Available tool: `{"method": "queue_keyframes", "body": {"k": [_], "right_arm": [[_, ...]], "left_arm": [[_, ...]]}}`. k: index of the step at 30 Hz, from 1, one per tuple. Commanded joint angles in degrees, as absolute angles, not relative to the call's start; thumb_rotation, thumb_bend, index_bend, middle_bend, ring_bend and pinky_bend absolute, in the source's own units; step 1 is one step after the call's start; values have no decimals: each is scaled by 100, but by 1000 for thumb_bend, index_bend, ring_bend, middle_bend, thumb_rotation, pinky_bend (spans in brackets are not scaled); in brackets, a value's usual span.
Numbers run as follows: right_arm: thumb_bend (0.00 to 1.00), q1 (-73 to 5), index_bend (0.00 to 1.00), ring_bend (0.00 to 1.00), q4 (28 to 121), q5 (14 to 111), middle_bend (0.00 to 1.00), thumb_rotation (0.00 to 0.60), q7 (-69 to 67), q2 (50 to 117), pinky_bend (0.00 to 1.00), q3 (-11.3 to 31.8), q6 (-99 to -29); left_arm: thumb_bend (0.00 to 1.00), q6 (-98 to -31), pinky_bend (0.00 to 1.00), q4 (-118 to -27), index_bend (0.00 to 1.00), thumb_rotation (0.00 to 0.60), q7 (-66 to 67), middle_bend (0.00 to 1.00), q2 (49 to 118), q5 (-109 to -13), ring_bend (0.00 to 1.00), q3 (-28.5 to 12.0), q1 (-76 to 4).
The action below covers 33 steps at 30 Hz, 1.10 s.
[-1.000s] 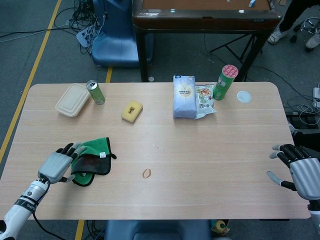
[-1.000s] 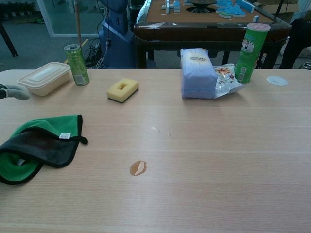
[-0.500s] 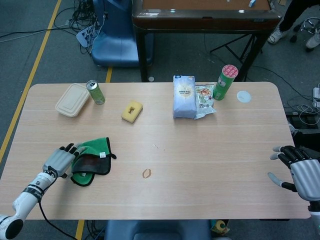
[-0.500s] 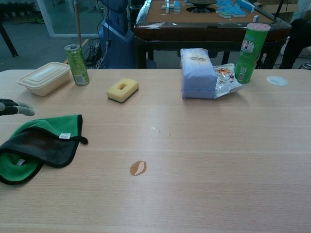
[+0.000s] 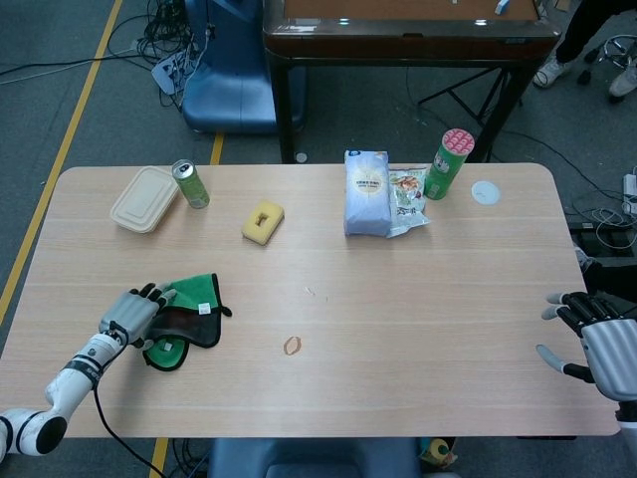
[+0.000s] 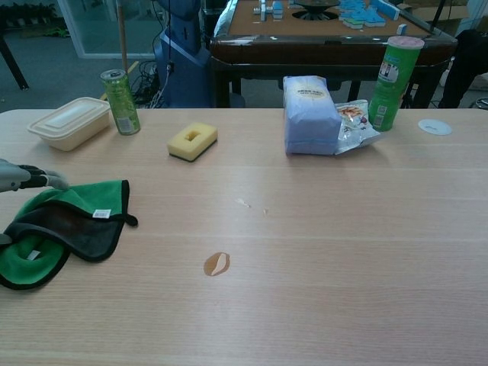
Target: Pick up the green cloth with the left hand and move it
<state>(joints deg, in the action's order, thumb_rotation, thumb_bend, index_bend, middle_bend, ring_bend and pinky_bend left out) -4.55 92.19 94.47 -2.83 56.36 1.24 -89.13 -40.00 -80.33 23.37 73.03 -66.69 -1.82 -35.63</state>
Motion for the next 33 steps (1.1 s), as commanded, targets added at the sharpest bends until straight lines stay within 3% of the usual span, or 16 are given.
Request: {"method": "queue_keyframes", "body": {"k": [1,6,9,14,24,33], "right_arm": [[262,-452,430,262,9219,9437,332,600,-280,5633,311,127,-8910],[262,-444,431,262,9234,9429,332,600,-261,5626,311,126,-8903],[262,-434,431,262,9243,9433,332,600,-248,5629,311,122,-8910],[262,-430,430,262,9262,9414,332,600,-225,5629,311,121,-8890],[262,-411,431,262,9298,9459,332,600,-209,5617,311,126,-8943],[262,-402,430,262,9282,9506,332,600,-226,5630,311,120,-8972]], "left_arm": [[201,-3962,207,-7910,13,600,2244,0,7408,-6669,11,-151,-3608],[201,-3973,375,-7600,181,600,2015,41,7629,-6809,166,-111,-3649],[201,-4162,552,-7465,350,600,1704,228,7741,-7085,349,-108,-3608],[201,-4410,698,-7219,508,600,1180,445,7884,-7585,536,-5,-3545],[202,-4927,906,-7016,680,600,216,709,8029,-8116,731,13,-3449],[202,-5315,955,-8092,686,600,-457,742,7453,-8405,743,-160,-3505]]}}
